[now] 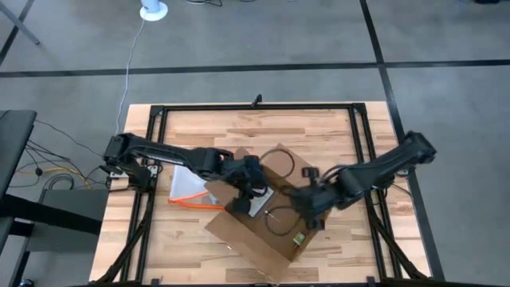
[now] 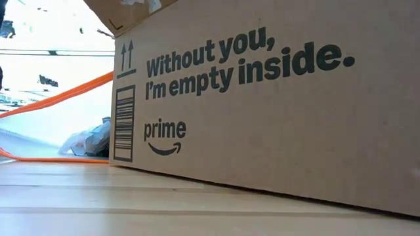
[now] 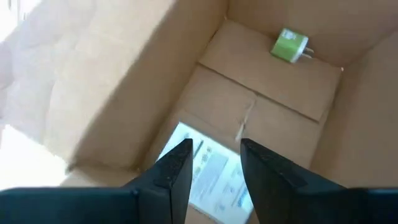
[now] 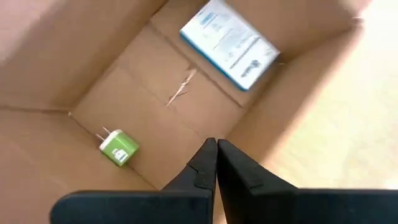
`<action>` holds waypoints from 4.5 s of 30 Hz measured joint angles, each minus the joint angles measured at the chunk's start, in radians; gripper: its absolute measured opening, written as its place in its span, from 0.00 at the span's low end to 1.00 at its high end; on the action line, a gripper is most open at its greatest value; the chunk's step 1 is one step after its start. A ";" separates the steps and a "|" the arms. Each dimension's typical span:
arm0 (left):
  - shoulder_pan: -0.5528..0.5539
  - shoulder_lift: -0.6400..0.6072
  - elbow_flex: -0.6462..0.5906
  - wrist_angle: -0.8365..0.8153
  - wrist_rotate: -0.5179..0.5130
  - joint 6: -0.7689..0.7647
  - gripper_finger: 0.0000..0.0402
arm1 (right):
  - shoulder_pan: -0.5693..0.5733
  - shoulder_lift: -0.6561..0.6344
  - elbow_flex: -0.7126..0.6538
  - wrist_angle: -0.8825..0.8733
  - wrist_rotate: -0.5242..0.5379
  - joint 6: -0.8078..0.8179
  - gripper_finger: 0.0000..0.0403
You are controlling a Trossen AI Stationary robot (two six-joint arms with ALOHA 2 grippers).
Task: Unpack boxes
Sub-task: Put the white box into the white zip bag
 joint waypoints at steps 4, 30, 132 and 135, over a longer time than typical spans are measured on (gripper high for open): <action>0.002 0.067 0.012 -0.028 0.004 -0.015 0.30 | 0.012 -0.094 0.000 -0.072 0.105 0.087 0.00; -0.005 0.323 0.123 -0.106 -0.098 0.252 0.30 | 0.210 -0.195 -0.270 -0.095 0.274 0.692 0.00; -0.198 0.155 -0.108 0.241 -0.167 0.795 0.27 | 0.309 0.260 -0.313 0.644 0.101 1.432 0.00; -0.187 0.093 -0.107 0.204 -0.187 0.617 0.27 | 0.304 0.260 -0.312 0.651 0.092 1.414 0.00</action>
